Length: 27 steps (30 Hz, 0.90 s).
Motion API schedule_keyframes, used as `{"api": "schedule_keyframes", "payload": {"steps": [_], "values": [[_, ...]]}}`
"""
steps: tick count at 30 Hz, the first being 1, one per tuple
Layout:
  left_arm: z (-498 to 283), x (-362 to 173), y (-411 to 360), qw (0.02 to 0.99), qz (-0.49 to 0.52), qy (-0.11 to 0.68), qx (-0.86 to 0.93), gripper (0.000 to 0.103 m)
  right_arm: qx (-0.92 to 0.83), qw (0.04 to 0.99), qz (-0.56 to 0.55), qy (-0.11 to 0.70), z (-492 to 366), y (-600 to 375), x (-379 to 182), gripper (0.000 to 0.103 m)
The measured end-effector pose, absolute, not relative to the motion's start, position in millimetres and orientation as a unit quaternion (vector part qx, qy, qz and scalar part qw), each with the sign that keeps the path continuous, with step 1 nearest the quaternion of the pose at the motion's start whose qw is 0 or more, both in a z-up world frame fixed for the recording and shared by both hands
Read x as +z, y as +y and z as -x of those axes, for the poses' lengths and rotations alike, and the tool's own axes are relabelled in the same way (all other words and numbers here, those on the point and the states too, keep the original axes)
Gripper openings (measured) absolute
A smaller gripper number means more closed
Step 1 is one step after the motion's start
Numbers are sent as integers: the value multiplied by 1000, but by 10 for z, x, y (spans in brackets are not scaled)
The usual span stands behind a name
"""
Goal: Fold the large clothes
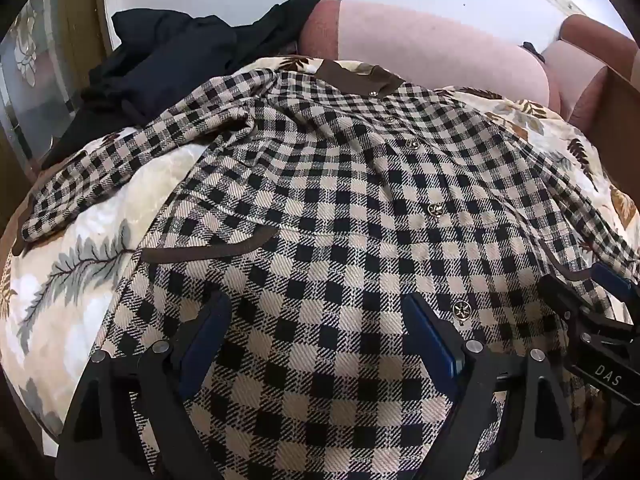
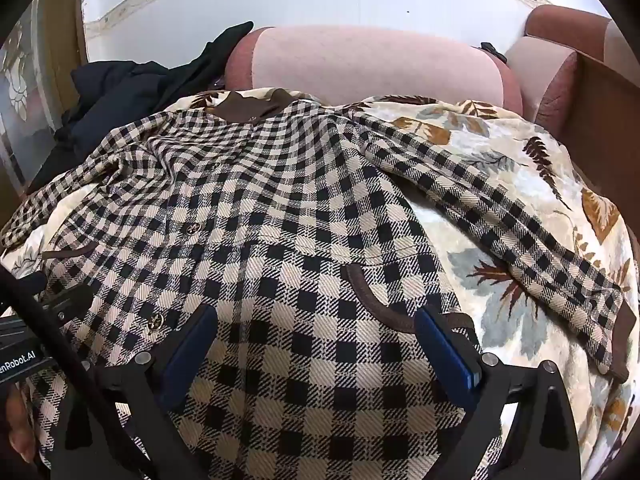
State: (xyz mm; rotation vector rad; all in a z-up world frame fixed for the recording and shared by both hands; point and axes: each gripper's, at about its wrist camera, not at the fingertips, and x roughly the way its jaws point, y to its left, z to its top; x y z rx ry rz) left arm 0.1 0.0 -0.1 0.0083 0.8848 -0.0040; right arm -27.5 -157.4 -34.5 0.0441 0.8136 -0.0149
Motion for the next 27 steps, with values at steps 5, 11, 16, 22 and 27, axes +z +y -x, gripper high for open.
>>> {"api": "schedule_keyframes", "payload": {"steps": [5,11,16,22,27], "values": [[33,10,-15,906,-11,424,2,86,-8,918,-20,396,263,-1560,-345,100],[36,-237,-63,901,-21,433,5,86,-8,918,-21,397,266,-1572,-394,100],[-38,-305,-48,891,-25,454,12,86,-7,916,-22,400,271,-1576,-408,100],[-34,-323,-57,889,-32,457,13,87,-6,916,-22,401,253,-1575,-397,100],[-30,-297,-44,885,-27,464,13,87,-6,917,-18,398,272,-1561,-375,100]]}}
